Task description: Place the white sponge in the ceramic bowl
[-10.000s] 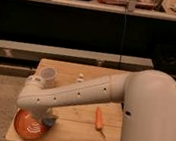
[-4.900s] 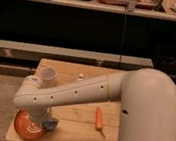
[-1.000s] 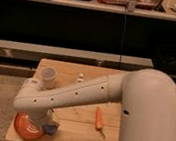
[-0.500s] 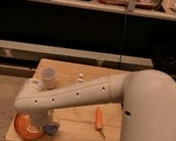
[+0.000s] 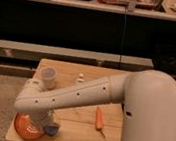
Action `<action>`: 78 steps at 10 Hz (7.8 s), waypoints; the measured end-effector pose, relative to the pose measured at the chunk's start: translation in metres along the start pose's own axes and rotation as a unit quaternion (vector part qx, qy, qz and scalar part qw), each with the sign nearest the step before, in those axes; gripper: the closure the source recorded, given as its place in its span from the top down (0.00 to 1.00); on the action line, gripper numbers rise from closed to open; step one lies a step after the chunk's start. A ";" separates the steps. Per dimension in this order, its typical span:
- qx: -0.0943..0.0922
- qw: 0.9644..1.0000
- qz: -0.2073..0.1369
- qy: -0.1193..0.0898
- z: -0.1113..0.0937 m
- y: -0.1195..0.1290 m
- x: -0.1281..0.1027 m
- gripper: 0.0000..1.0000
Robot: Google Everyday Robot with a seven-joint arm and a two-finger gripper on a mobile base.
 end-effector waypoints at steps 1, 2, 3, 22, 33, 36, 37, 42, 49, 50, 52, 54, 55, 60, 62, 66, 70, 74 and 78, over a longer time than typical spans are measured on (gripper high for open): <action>0.000 1.000 -0.001 -0.001 0.000 0.000 -0.001 0.11; 0.000 1.000 -0.002 -0.001 0.000 0.000 -0.002 0.11; 0.000 1.000 -0.002 -0.002 0.001 0.000 -0.003 0.08; -0.006 1.000 -0.003 0.000 0.011 0.007 -0.012 0.43; -0.006 1.000 -0.024 0.005 0.022 0.005 -0.022 0.37; -0.004 1.000 -0.020 0.007 0.025 0.008 -0.024 0.66; -0.003 1.000 -0.019 0.007 0.026 0.008 -0.025 0.71; 0.006 1.000 -0.011 0.013 0.034 0.007 -0.029 0.56; 0.014 1.000 -0.009 0.017 0.045 0.005 -0.035 0.46; 0.014 1.000 -0.010 0.017 0.046 0.004 -0.035 0.52; 0.019 1.000 -0.010 0.019 0.046 0.003 -0.036 0.45; 0.022 1.000 -0.009 0.020 0.046 0.003 -0.038 0.25; 0.025 0.999 -0.008 0.021 0.047 0.002 -0.038 0.17; 0.033 0.999 -0.005 0.023 0.047 0.005 -0.038 0.14; 0.036 0.999 -0.003 0.025 0.046 0.005 -0.038 0.14; 0.047 0.999 0.001 0.028 0.044 0.007 -0.035 0.04; 0.055 0.998 0.001 0.032 0.041 0.005 -0.032 0.04; 0.063 0.997 0.001 0.036 0.036 0.002 -0.029 0.04; 0.068 0.997 -0.003 0.041 0.031 -0.006 -0.023 0.08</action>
